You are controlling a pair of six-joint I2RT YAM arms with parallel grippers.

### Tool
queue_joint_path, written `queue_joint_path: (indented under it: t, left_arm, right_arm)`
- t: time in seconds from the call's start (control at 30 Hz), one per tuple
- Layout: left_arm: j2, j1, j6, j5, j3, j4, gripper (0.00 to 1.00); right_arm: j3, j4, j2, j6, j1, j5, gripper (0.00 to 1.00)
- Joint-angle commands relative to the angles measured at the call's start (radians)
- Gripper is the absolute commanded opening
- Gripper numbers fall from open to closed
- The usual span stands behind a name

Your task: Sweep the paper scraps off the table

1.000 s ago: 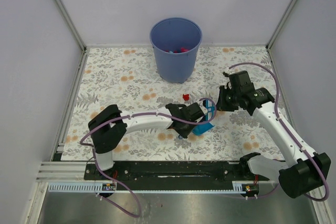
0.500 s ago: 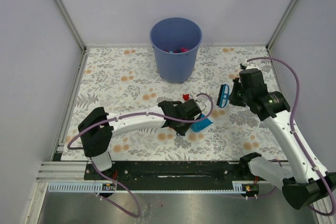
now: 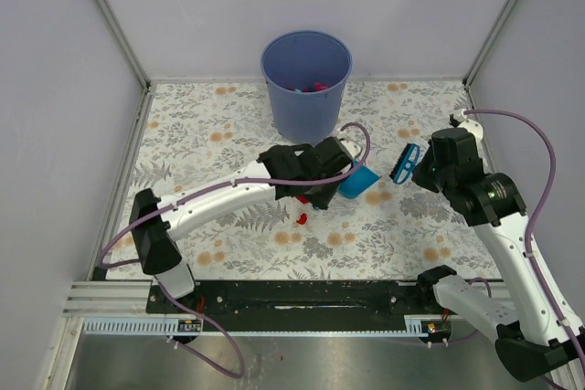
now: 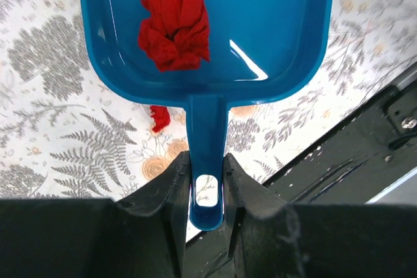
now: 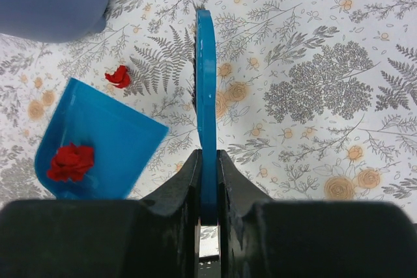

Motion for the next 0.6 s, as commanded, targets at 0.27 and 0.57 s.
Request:
queue_joint_path:
  t: [0.27, 0.57]
  left_arm:
    - [0.114, 0.043, -0.033, -0.037, 0.451, -0.257, 0.0]
    - [0.201, 0.108, -0.037, -0.005, 0.695, -0.386, 0.0]
  right_arm:
    - [-0.049, -0.019, -0.111, 0.128, -0.003, 0.003, 0.0]
    - [-0.101, -0.008, -0.161, 0.171, -0.003, -0.037, 0.0]
